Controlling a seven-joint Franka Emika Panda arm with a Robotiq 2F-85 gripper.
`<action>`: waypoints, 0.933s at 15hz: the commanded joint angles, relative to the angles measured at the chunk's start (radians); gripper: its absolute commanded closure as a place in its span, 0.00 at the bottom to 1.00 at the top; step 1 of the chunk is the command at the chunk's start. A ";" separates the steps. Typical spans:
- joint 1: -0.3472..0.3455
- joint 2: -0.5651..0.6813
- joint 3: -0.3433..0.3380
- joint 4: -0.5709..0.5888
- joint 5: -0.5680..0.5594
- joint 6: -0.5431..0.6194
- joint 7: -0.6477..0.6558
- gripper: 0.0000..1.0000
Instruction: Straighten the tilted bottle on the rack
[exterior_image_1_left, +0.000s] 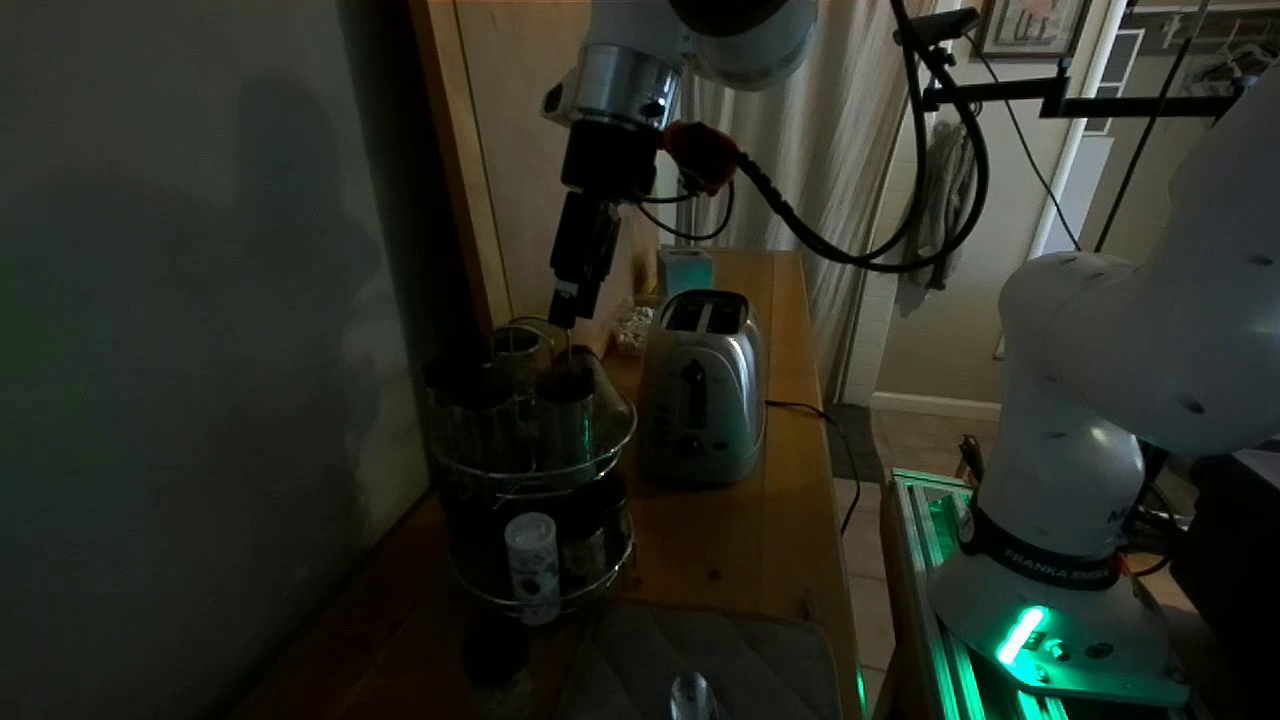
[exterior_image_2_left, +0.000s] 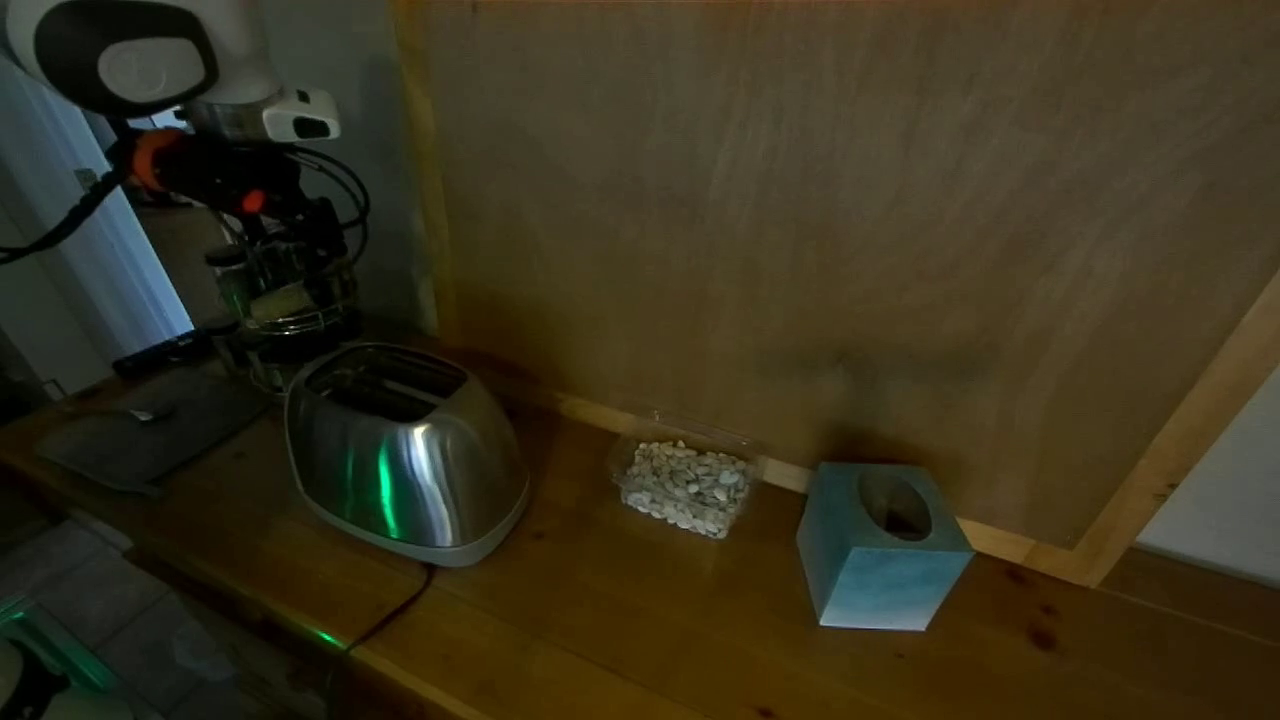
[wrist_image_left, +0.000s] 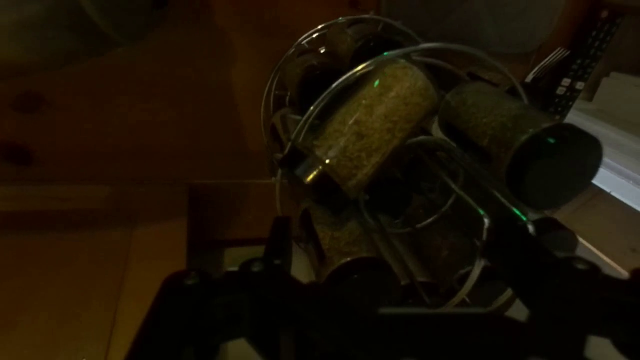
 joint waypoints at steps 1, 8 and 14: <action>0.005 0.032 -0.036 0.015 0.026 -0.049 -0.095 0.00; 0.007 0.040 -0.007 0.023 0.030 -0.196 -0.079 0.00; 0.007 0.039 0.030 0.036 0.027 -0.270 -0.044 0.00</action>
